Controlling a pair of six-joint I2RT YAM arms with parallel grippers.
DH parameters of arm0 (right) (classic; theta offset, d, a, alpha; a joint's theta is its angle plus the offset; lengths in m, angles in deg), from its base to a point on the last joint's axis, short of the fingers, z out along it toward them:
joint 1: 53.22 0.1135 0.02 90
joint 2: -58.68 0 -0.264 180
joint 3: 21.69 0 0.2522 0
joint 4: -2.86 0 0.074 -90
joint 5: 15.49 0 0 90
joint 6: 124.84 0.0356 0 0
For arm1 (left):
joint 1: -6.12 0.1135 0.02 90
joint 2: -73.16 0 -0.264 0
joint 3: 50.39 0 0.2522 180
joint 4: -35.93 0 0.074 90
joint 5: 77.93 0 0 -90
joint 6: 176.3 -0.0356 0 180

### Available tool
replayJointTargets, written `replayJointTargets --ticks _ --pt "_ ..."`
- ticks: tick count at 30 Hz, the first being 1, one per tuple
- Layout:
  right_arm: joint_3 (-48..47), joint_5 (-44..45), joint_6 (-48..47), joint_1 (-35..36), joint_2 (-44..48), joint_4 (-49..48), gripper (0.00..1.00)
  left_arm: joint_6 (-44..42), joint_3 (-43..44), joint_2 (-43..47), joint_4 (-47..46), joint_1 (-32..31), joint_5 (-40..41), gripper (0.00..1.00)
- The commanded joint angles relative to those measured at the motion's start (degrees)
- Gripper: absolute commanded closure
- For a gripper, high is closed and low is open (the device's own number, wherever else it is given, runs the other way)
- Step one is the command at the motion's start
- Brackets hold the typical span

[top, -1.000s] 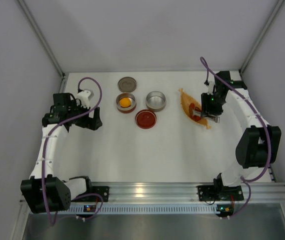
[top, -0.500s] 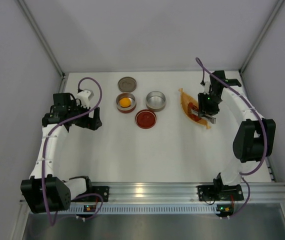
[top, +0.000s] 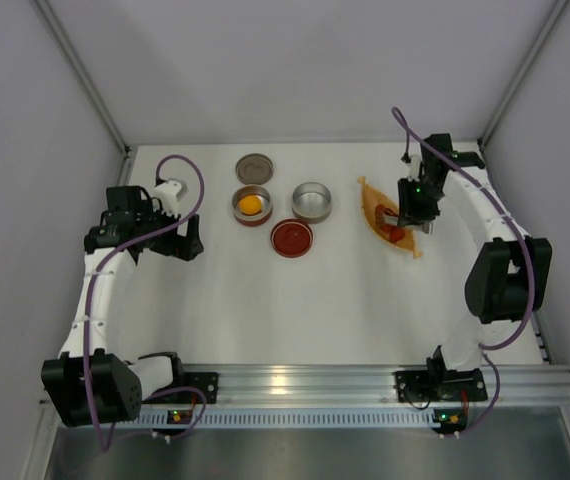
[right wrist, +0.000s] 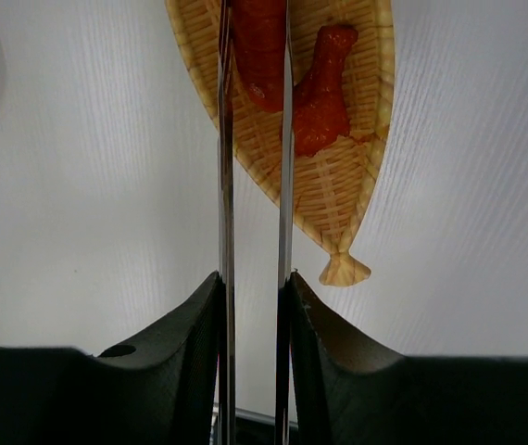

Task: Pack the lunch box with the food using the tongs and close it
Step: Pick up the fake food from the plate, then place the fake food in the packing box.

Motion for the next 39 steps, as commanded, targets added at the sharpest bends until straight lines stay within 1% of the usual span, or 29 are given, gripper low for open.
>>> replayJointTargets --ticks 1,2,9,12,14,16,18,19,21,22,28,31,39 --pt "-4.27 -1.06 -1.12 0.22 3.42 0.90 1.00 -0.52 -0.08 1.04 -1.31 0.35 -0.56 0.02" --pt "-4.62 -1.24 -2.78 0.13 3.77 1.07 1.00 -0.52 -0.17 1.13 -1.40 0.35 -0.47 0.02" --pt "-7.09 -3.09 -5.25 -0.49 6.76 1.60 1.00 -0.79 -0.08 1.13 -1.49 0.35 -0.47 0.02" --pt "-9.02 -6.16 -6.84 -0.40 7.20 1.69 1.00 -0.61 0.27 0.95 -1.57 0.35 -0.38 0.02" --pt "-11.47 -10.02 -7.71 -0.14 7.02 1.08 1.00 -0.52 0.45 0.87 -1.92 0.26 -0.65 0.02" --pt "-15.67 -13.27 -8.33 1.96 5.45 1.51 1.00 -0.43 0.62 0.43 -2.10 0.35 -1.17 0.02" --pt "-19.20 -12.94 -9.12 4.68 2.47 3.18 1.00 -0.43 0.62 -0.18 -2.01 0.35 -1.52 0.02" --pt "-22.26 -11.80 -10.08 7.31 1.50 3.71 1.00 -0.17 0.62 -0.36 -2.10 0.35 -1.44 0.02" --pt "-24.57 -10.57 -10.70 9.78 -0.87 3.54 1.00 0.09 0.71 -0.98 -2.36 0.35 -1.17 0.02" --pt "-24.93 -9.87 -11.31 11.88 -1.41 3.19 1.00 0.27 0.80 -1.15 -2.37 0.35 -1.17 0.02" --pt "-27.04 -8.99 -12.03 18.04 -6.24 1.26 1.00 1.06 0.71 -1.33 -2.72 0.35 -1.52 0.02" --pt "-26.07 -7.23 -11.15 19.11 -7.39 -1.56 1.00 1.06 0.53 -1.68 -2.72 0.35 -1.61 0.02" --pt "-25.72 -5.55 -11.06 19.11 -11.34 -2.62 1.00 1.32 0.53 -2.21 -2.72 0.35 -2.23 0.02"
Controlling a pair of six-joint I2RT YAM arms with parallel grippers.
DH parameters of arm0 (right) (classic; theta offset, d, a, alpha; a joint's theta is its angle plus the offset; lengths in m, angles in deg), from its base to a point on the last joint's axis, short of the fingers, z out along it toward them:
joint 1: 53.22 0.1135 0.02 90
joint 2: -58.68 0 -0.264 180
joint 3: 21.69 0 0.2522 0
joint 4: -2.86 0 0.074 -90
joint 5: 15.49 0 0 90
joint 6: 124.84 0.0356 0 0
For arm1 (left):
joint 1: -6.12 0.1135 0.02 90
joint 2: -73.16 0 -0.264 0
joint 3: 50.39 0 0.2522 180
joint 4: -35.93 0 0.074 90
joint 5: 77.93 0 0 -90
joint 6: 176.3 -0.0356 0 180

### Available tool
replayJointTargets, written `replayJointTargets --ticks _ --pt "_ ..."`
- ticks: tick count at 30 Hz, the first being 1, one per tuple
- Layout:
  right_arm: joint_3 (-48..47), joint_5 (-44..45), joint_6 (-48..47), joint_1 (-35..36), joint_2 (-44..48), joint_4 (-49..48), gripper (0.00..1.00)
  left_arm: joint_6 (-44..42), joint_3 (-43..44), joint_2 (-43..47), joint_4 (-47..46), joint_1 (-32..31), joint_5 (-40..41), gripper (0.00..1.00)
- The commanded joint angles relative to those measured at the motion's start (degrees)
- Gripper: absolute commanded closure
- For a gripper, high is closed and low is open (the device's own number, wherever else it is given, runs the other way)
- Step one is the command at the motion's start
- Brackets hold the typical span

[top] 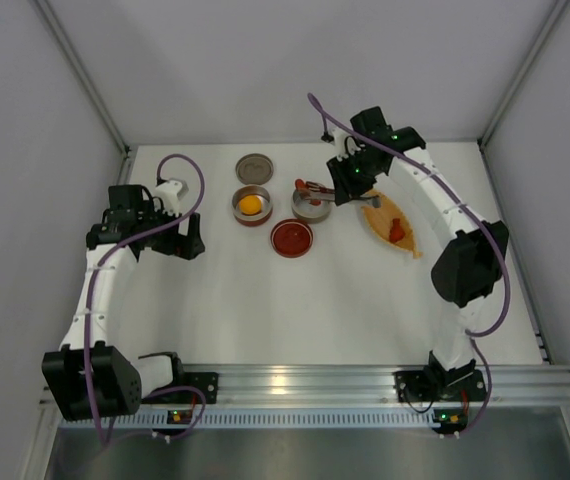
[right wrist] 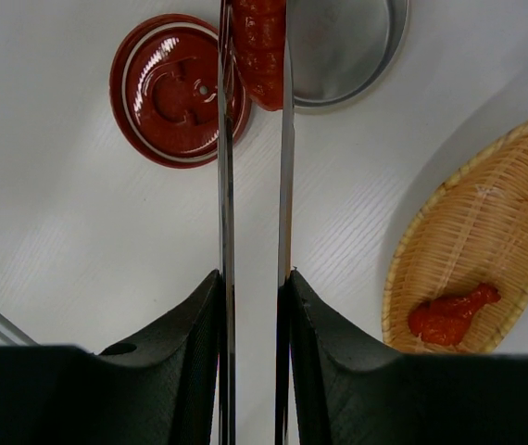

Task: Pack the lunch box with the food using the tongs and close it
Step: Place the fake food in the packing box.

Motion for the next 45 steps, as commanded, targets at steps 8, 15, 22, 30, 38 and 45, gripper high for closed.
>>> replayJointTargets --ticks 8,15,22,30,38,45 --pt "-0.74 1.07 0.03 0.31 -3.01 -6.34 1.00 0.43 0.62 -0.53 -1.95 0.35 -1.38 0.02" --pt "-1.26 0.90 -0.15 -0.21 -4.42 -6.78 1.00 -0.19 0.27 -0.09 -1.77 0.35 0.56 0.02" --pt "-1.09 0.37 0.64 -1.00 -5.91 -6.87 1.00 -0.10 -0.43 -0.79 -2.47 0.35 0.30 0.02" --pt "-1.09 -0.60 0.55 -1.18 -6.53 -6.34 0.91 0.08 -0.70 -1.41 -3.09 0.44 -0.06 0.02" --pt "-2.40 -2.35 1.08 -1.18 -6.88 -5.90 0.62 -0.28 -0.96 -1.67 -3.36 0.35 0.21 0.02" --pt "-4.34 -3.41 1.61 -1.18 -7.41 -4.59 0.53 -0.10 -0.96 -2.02 -3.71 0.35 0.03 0.02"
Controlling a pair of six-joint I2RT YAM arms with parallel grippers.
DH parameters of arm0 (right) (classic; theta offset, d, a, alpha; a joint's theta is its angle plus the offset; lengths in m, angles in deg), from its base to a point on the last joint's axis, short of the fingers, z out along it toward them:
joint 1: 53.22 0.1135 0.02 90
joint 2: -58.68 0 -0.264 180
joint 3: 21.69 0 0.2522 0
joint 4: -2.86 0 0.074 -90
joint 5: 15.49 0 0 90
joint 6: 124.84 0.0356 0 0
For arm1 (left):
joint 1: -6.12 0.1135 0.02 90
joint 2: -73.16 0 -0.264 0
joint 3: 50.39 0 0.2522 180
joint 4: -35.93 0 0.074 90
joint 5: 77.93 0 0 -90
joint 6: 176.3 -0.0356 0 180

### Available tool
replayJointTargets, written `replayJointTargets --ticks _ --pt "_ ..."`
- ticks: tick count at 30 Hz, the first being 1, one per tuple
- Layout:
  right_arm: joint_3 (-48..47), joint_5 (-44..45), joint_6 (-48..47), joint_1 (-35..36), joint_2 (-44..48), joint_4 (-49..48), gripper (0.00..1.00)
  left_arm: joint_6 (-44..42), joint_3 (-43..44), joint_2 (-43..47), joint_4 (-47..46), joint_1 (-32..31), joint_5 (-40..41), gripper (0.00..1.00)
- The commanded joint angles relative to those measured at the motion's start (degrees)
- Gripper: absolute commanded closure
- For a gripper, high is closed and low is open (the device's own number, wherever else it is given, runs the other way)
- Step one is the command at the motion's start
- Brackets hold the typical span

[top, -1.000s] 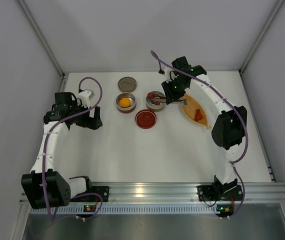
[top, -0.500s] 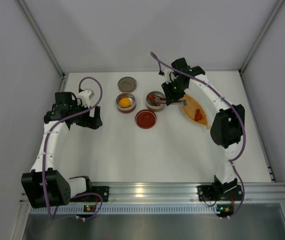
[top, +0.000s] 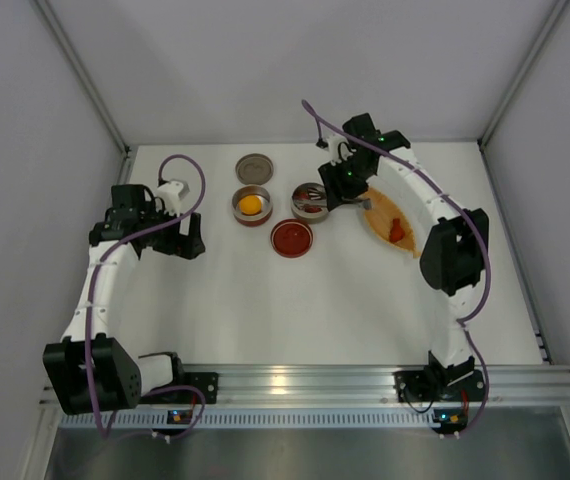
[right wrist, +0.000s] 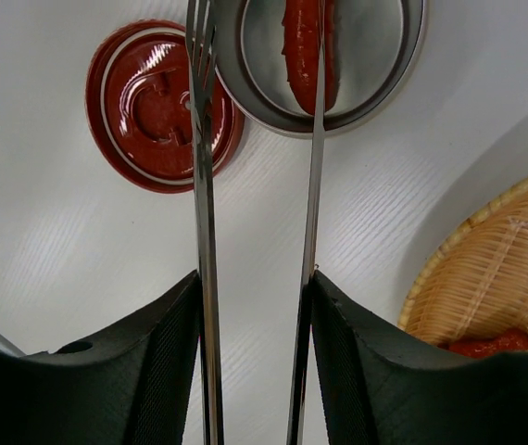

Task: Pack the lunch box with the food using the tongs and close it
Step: Place the fake food in the packing box, then pick up the fake food from the plate.

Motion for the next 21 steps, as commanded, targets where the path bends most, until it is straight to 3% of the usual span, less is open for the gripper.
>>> replayJointTargets --ticks 1,14,21 --pt "-3.66 -1.82 0.69 -0.44 -0.13 -1.85 0.53 -0.41 -0.52 -0.32 -2.51 0.35 -0.43 0.02" --pt "-4.02 -0.94 -2.02 -5.88 8.74 3.33 0.57 -0.67 0.00 0.91 -1.80 0.35 -0.87 0.02" --pt "7.40 1.70 -7.92 -13.35 18.58 7.81 0.59 -1.28 -0.35 1.97 -1.28 0.26 -1.13 0.02"
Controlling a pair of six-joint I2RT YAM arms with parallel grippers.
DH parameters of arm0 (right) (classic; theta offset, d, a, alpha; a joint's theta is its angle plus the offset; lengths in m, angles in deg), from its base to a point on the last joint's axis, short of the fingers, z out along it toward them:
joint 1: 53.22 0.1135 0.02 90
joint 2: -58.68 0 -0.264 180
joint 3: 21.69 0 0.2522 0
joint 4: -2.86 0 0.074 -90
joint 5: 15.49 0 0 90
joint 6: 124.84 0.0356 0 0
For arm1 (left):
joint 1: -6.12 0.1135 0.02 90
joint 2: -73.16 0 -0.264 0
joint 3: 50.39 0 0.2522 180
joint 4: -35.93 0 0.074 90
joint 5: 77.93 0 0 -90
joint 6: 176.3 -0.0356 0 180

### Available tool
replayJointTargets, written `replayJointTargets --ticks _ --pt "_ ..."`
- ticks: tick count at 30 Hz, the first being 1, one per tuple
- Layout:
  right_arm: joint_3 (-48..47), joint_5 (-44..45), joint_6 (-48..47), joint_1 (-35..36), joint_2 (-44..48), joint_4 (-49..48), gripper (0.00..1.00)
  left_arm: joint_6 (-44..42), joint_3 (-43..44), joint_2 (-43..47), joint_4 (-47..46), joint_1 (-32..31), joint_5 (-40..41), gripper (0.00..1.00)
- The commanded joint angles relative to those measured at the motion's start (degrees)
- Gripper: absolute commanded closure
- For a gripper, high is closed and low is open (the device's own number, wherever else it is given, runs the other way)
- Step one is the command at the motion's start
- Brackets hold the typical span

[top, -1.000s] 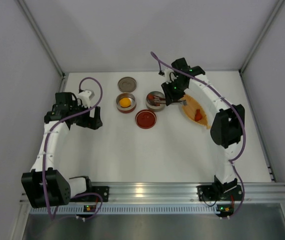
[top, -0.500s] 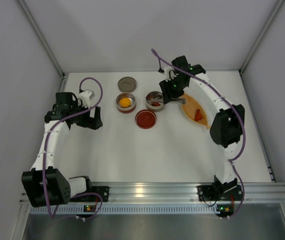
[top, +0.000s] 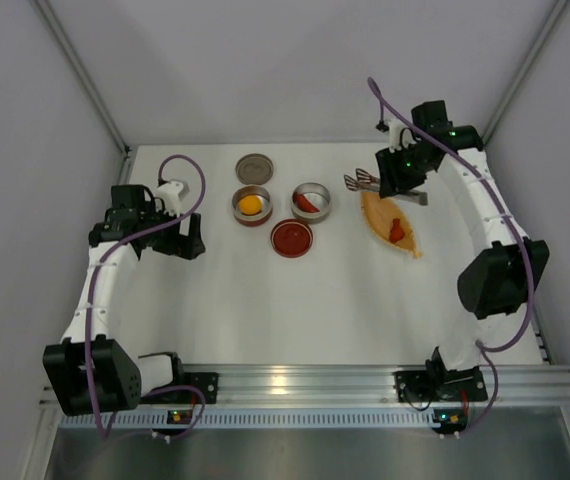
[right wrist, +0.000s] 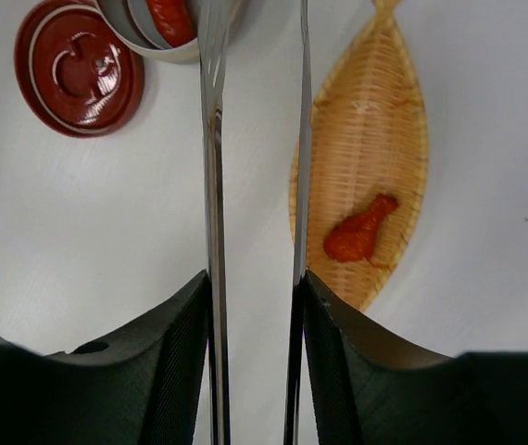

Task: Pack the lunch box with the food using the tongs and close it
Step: Pick up the fake food from the plate.

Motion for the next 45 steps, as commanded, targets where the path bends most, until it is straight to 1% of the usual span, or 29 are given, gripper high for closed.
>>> replayJointTargets --ticks 1,6,8,13,19,27,37,45 --pt "5.15 1.65 -4.51 -3.12 7.92 5.23 0.59 -1.20 -0.54 2.16 -1.21 0.35 -1.17 0.02" --pt "10.09 5.87 -7.42 -7.96 12.68 7.79 0.59 -1.11 -0.81 2.96 -1.12 0.26 -1.70 0.02" --pt "11.84 8.23 -6.72 -8.84 14.08 8.58 0.62 -0.94 -0.90 3.13 -0.95 0.44 -1.88 0.02" --pt "18.77 11.32 -4.43 -8.85 17.60 6.92 0.63 -1.02 -1.07 3.75 -0.77 0.35 -1.97 0.02" --pt "23.53 14.05 -2.06 -8.85 18.66 5.07 0.64 -1.20 -0.81 4.10 -0.94 0.35 -1.44 0.02" --pt "25.30 14.75 -1.00 -8.76 17.87 2.96 0.60 -0.76 -1.34 3.75 -1.47 0.35 -1.44 0.02" --pt "22.75 13.09 0.84 -7.26 14.45 2.08 0.56 -1.29 -1.69 3.31 -1.82 0.35 -0.74 0.02" --pt "21.78 12.20 1.20 -6.91 12.42 1.73 0.55 -1.46 -2.39 3.31 -2.09 0.35 -0.47 0.02"
